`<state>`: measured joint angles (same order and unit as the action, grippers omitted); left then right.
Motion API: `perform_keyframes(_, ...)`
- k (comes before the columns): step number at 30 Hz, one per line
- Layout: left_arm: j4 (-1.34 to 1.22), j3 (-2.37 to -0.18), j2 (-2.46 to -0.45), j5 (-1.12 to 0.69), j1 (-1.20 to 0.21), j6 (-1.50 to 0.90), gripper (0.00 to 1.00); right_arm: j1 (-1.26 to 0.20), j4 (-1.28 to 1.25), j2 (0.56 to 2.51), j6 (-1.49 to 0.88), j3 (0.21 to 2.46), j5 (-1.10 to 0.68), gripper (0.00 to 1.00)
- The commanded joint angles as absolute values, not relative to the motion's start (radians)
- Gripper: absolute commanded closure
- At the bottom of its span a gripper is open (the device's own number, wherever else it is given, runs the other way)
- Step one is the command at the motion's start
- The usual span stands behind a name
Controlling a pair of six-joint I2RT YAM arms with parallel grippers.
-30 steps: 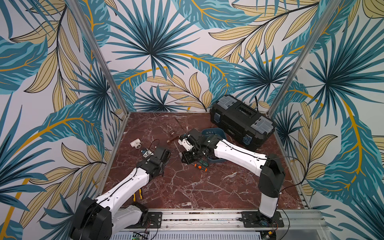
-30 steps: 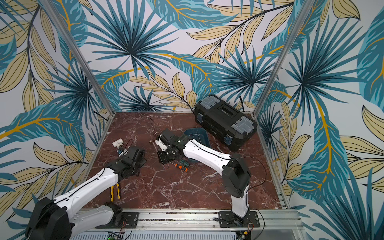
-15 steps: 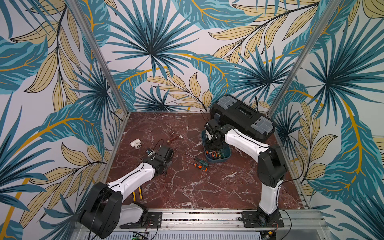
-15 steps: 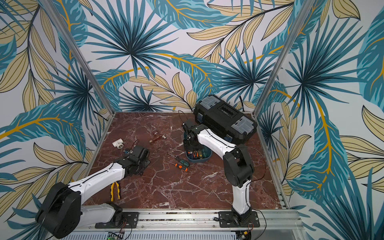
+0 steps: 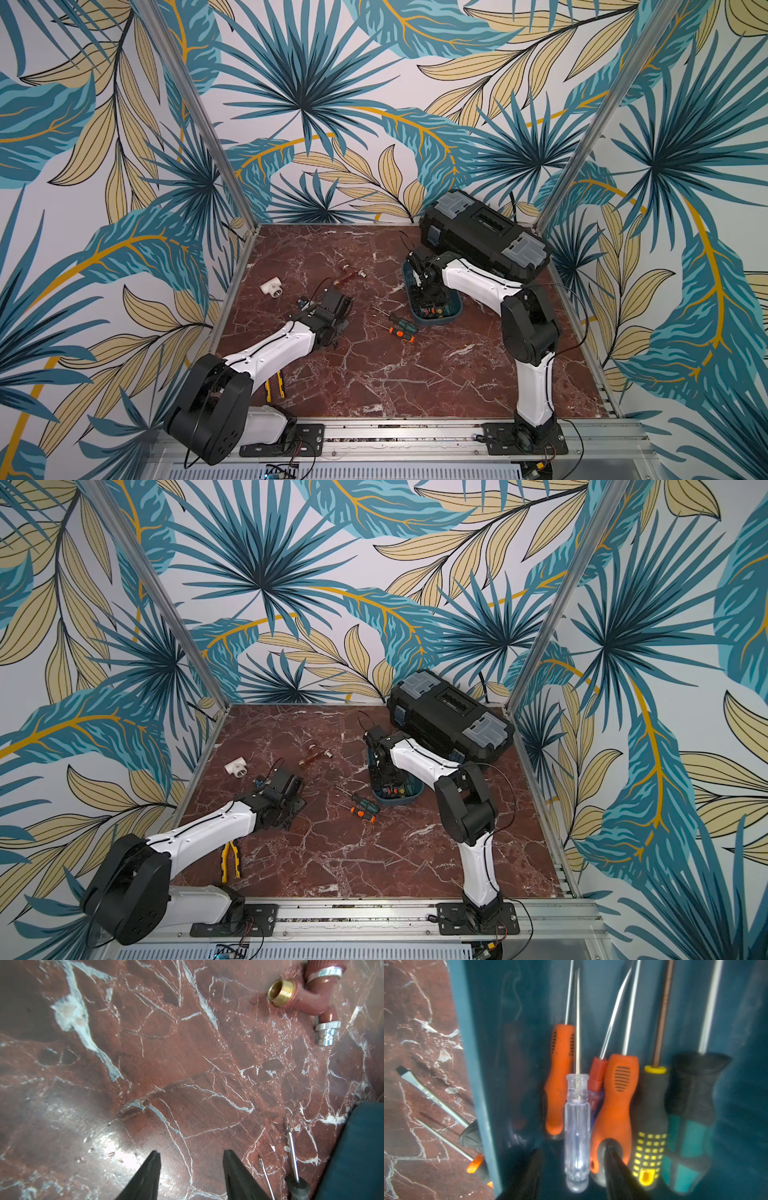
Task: Put the screwdriver on the desktop into the storage box
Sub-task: Place the screwdriver in the storage box, then pick up the screwdriver from the center of the board.
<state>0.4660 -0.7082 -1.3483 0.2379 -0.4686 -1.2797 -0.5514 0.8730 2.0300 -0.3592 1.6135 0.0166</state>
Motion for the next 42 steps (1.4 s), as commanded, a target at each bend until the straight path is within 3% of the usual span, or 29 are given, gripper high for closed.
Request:
perform_keyframes(1,0.46,-0.746,-1.354,0.234,-0.476,-1.291,0.47,-0.57,0.874,1.869,-0.293,1.617,0.041,0.45)
perform_keyframes(7,0.457,-0.741,-1.356,0.232,-0.476,-1.29,0.47,-0.673,0.753,1.729,-0.183,1.499,0.01,0.45)
perform_keyframes(15,0.466,-0.717,-1.314,0.248,-0.476,-1.298,0.47,-0.798,0.725,1.802,-0.149,1.425,0.023,0.47)
perform_keyframes(32,0.497,-0.655,-1.219,0.278,-0.447,-1.321,0.47,-0.798,0.802,1.935,-0.164,1.504,0.108,0.5)
perform_keyframes(42,0.515,-0.607,-1.141,0.305,-0.436,-1.341,0.47,-0.798,0.767,1.926,-0.113,1.525,0.005,0.5)
